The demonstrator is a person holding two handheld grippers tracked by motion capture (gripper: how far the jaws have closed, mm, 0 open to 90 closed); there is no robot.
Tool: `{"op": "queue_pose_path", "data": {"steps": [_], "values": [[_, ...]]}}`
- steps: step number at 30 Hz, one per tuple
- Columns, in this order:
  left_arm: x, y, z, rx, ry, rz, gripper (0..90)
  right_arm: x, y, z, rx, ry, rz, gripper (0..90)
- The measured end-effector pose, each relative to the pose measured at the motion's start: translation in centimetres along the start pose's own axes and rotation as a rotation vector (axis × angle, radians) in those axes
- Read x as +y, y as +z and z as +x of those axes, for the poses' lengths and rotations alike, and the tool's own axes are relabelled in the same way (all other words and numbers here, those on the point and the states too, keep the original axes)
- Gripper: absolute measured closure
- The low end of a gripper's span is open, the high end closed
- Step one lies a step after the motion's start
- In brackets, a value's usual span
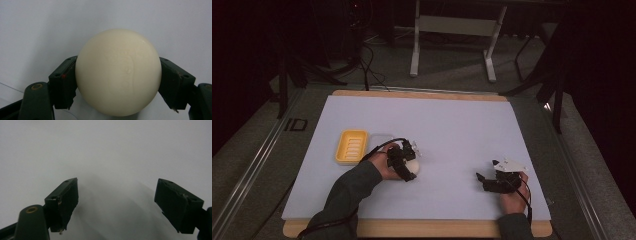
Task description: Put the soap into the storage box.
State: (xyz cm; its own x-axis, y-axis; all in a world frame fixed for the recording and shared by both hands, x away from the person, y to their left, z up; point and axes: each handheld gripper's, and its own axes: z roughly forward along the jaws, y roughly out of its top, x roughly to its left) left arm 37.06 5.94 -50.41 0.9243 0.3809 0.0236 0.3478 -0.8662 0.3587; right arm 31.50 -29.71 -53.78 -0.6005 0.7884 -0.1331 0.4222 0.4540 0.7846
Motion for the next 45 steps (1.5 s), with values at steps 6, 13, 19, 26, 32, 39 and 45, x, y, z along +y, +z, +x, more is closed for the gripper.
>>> {"op": "queue_pose_path", "data": {"steps": [6,13,19,26,32,39,45], "values": [[1.0,0.1,-0.1,0.009,0.044,0.078,24.4,0.0,0.0,0.0,0.001,0.000,0.000,18.9],[1.6,0.6,-0.1,0.001,0.059,0.137,24.3,0.0,0.0,0.0,0.001,-0.002,0.001,18.9],[2.0,0.8,0.5,-0.042,0.066,0.170,24.6,0.0,0.0,0.0,0.001,-0.003,0.004,18.9],[2.7,0.9,0.4,-0.044,0.102,0.237,25.0,0.0,0.0,0.0,0.003,-0.002,0.003,18.9],[2.9,0.9,0.4,-0.048,0.131,0.294,25.1,0.0,0.0,0.0,0.002,-0.002,0.004,18.9],[3.1,0.9,0.3,-0.053,0.171,0.338,25.2,0.0,0.1,0.0,0.002,-0.003,0.005,18.9],[3.1,1.0,0.3,-0.058,0.195,0.343,25.3,0.0,0.1,0.0,0.003,-0.004,0.007,18.9]]}}
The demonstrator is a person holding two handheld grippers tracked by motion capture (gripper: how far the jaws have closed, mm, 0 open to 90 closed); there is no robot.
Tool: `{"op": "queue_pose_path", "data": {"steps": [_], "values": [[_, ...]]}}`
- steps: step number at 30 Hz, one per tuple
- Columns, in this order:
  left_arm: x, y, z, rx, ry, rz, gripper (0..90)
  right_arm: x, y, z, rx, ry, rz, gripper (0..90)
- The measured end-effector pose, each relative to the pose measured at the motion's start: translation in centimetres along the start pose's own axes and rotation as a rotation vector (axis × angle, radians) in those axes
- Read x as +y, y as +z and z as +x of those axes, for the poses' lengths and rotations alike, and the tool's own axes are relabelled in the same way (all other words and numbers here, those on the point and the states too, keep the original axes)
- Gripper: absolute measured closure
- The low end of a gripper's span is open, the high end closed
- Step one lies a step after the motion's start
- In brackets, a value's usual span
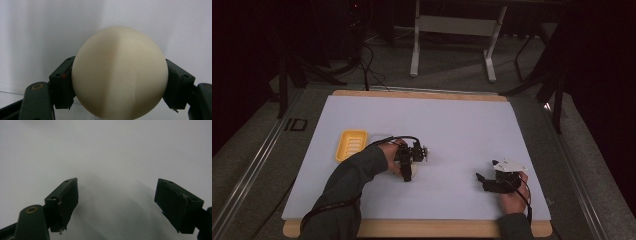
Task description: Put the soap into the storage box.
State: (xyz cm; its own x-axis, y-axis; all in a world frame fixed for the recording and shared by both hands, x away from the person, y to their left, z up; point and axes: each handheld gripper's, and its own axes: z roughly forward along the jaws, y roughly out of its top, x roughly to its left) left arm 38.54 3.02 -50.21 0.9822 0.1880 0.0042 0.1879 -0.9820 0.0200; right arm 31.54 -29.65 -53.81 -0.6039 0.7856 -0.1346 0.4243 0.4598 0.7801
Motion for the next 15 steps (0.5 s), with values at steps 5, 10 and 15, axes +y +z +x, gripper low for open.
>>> {"op": "queue_pose_path", "data": {"steps": [5,10,15], "values": [[0.21,-0.03,-0.08,0.005,0.029,0.016,25.5,0.01,0.00,0.02,0.000,0.000,0.002,18.9],[0.32,-0.06,0.03,0.011,0.044,0.026,25.5,0.01,0.00,0.02,0.001,0.000,0.002,18.9],[0.17,-0.12,0.30,0.020,0.040,0.042,25.6,0.01,0.00,0.01,0.002,0.000,0.003,18.9]]}}
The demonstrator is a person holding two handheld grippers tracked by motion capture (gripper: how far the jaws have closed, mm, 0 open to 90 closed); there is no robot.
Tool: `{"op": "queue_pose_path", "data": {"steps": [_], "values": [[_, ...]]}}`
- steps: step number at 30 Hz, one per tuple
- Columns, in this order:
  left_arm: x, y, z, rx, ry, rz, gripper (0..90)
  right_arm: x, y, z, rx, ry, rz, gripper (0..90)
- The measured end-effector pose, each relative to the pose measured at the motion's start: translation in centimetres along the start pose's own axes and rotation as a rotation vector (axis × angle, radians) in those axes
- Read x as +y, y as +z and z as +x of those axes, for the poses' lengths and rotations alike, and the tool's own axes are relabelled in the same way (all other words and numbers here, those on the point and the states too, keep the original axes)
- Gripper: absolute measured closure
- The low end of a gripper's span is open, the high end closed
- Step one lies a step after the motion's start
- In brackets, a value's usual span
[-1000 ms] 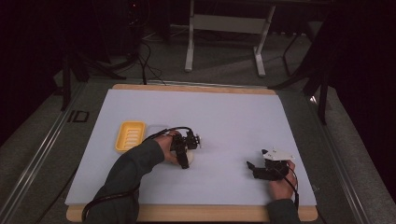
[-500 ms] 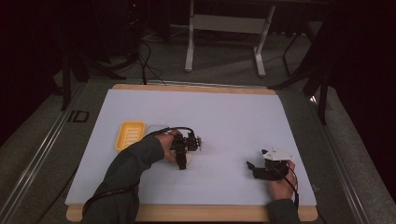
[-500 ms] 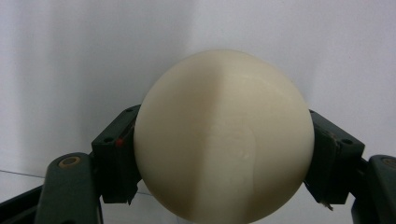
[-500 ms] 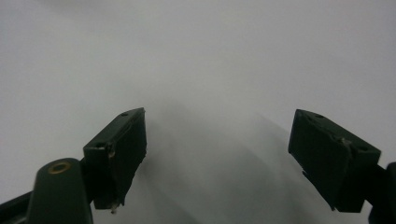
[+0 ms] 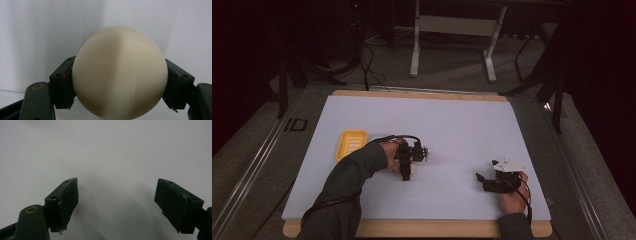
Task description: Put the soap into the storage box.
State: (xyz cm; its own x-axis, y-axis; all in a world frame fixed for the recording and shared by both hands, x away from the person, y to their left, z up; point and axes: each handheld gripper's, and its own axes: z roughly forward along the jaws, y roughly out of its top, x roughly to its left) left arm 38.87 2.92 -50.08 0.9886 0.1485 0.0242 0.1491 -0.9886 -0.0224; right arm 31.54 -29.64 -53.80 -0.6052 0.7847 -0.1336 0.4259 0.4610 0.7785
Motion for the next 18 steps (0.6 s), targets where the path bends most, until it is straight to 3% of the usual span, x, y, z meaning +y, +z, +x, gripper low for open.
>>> {"op": "queue_pose_path", "data": {"steps": [18], "values": [[-0.2,-1.2,0.4,0.001,-0.003,-0.001,25.7,0.0,0.0,0.0,0.001,0.000,-0.002,18.9]]}}
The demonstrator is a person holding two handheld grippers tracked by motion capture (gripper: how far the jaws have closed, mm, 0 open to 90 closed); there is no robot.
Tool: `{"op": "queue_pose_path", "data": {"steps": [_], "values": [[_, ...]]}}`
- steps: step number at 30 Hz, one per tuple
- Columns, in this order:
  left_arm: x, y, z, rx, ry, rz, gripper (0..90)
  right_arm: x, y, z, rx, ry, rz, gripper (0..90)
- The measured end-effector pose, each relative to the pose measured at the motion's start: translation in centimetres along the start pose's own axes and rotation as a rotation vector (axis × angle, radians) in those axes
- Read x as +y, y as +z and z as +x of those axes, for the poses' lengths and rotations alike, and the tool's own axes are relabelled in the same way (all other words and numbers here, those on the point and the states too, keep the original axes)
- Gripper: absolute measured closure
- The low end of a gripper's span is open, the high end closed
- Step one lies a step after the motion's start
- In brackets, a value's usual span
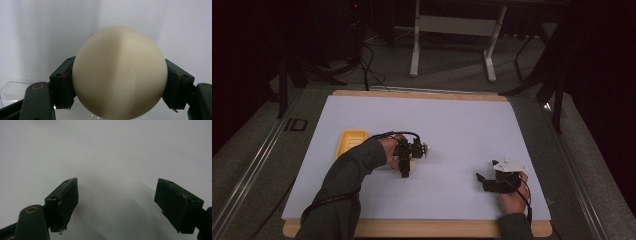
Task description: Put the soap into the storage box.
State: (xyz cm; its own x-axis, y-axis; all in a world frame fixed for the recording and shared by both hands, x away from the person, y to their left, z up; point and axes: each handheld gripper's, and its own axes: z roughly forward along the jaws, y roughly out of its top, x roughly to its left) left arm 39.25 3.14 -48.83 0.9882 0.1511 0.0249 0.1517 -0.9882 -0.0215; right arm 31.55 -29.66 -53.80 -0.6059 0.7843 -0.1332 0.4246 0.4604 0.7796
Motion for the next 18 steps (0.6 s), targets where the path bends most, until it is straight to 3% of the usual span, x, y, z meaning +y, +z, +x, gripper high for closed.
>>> {"op": "queue_pose_path", "data": {"steps": [18], "values": [[-0.8,-1.5,0.6,0.025,-0.026,-0.026,25.7,0.0,0.0,0.0,0.000,0.000,0.000,18.9]]}}
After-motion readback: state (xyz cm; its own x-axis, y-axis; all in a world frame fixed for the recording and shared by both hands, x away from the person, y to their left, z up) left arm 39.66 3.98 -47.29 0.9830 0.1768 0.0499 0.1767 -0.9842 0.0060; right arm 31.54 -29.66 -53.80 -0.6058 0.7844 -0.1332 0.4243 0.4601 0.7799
